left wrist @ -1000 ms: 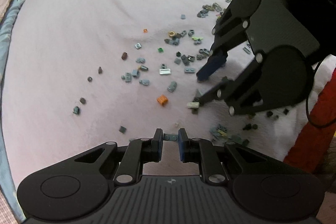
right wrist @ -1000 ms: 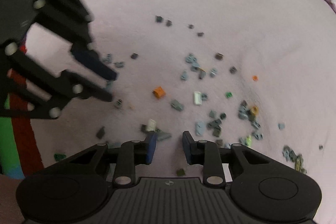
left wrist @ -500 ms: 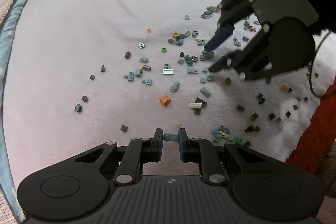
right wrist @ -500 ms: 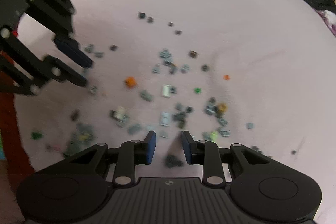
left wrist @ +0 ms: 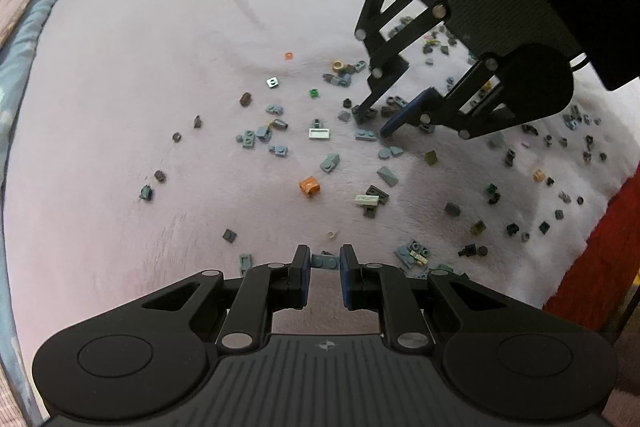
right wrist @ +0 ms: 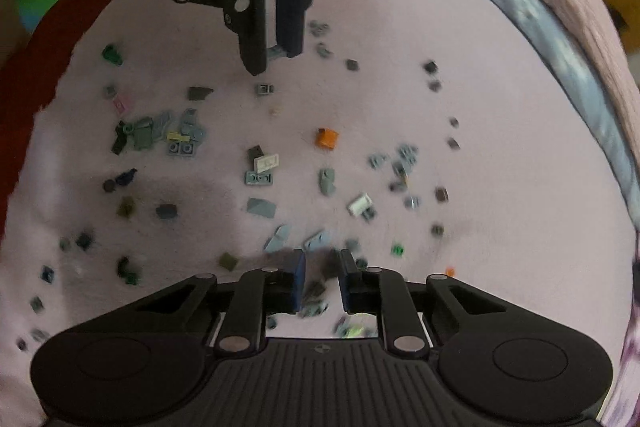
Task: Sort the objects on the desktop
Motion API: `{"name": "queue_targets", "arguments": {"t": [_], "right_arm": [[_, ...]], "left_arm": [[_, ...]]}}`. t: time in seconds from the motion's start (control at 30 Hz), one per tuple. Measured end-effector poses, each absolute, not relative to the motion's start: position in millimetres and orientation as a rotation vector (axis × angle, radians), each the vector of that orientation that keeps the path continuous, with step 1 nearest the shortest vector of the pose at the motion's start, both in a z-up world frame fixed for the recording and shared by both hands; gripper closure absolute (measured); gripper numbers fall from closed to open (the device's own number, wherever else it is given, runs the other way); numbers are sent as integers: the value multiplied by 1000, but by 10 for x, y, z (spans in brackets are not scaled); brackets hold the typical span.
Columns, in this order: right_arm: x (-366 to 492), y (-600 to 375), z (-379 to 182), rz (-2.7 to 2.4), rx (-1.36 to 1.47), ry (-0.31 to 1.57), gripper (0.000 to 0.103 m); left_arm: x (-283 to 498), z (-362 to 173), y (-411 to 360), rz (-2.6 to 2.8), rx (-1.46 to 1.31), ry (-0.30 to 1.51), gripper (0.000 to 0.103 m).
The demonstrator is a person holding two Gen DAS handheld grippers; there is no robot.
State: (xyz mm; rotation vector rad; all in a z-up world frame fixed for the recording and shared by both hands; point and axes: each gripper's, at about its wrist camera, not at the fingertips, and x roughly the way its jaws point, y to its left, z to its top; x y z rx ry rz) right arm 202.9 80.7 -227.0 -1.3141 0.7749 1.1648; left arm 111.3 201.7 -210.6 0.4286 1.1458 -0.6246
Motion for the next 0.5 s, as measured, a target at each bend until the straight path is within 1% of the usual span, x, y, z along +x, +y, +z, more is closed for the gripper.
{"name": "queue_targets", "arguments": {"t": [0.4, 0.5], "right_arm": [[2063, 790, -2434, 1420, -1564, 671, 84], [2096, 800, -2437, 1416, -1556, 708, 84]], "left_arm": [[1008, -2107, 2159, -553, 347, 1165, 86], [993, -2098, 2199, -539, 337, 1164, 86]]}}
